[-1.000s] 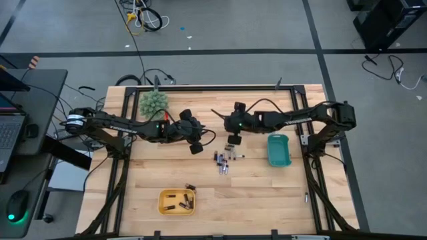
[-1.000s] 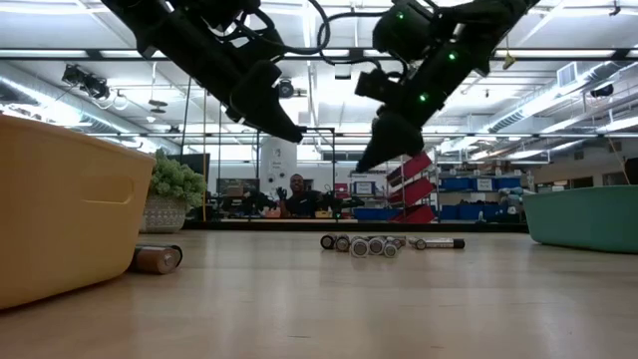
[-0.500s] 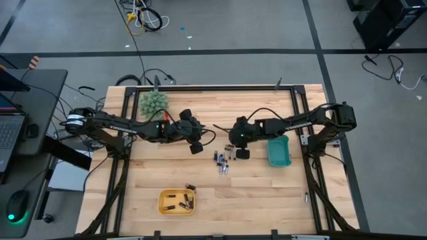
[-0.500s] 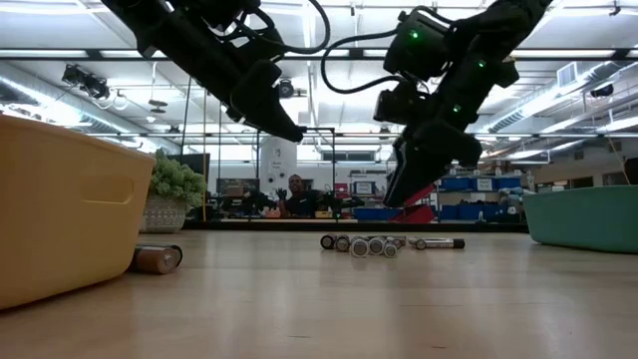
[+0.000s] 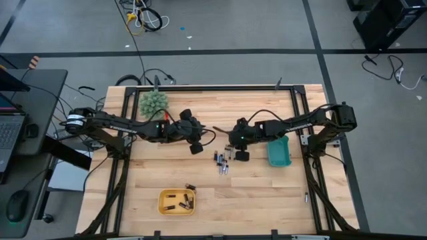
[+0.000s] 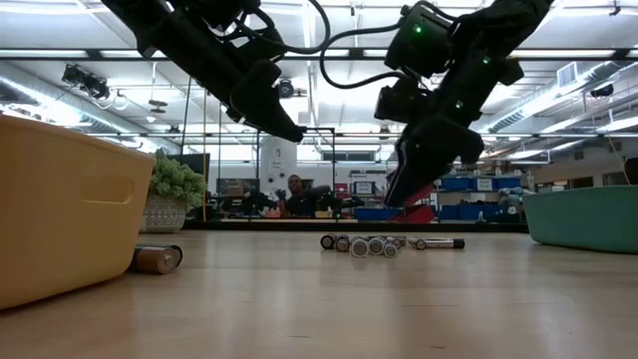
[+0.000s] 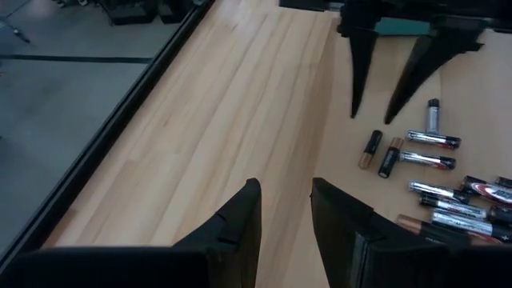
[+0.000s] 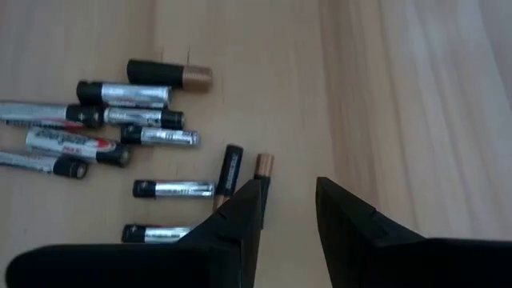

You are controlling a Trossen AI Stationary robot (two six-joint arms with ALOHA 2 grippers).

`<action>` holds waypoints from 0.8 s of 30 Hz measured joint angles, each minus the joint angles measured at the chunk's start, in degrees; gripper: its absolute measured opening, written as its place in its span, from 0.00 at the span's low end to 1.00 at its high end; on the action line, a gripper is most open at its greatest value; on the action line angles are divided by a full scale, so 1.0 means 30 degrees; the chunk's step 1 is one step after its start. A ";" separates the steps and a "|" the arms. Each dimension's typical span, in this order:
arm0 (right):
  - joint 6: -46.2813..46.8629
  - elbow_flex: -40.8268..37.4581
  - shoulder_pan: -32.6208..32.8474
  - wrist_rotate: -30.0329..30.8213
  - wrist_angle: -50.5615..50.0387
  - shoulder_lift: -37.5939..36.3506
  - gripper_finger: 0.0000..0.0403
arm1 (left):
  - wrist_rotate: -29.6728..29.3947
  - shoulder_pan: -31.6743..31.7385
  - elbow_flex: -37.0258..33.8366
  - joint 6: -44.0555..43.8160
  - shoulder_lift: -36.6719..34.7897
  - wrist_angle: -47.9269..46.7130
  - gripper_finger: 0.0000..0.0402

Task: Sort batteries
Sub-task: Put the black battery into the yellow bin

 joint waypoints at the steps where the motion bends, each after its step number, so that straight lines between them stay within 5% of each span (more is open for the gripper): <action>1: -0.0006 0.0000 0.0000 0.0000 0.0092 0.0003 0.27 | 0.0357 0.0000 0.0000 0.0108 0.0065 0.0033 0.26; 6: -0.0005 -0.0944 0.0190 0.0058 0.1490 0.0042 0.27 | 0.2457 -0.0056 0.0015 0.1096 0.0795 0.0548 0.26; 24: 0.0787 -0.4798 0.0234 0.0713 0.7145 0.0058 0.27 | 0.2398 -0.0015 0.0015 0.1143 0.2089 0.1578 0.26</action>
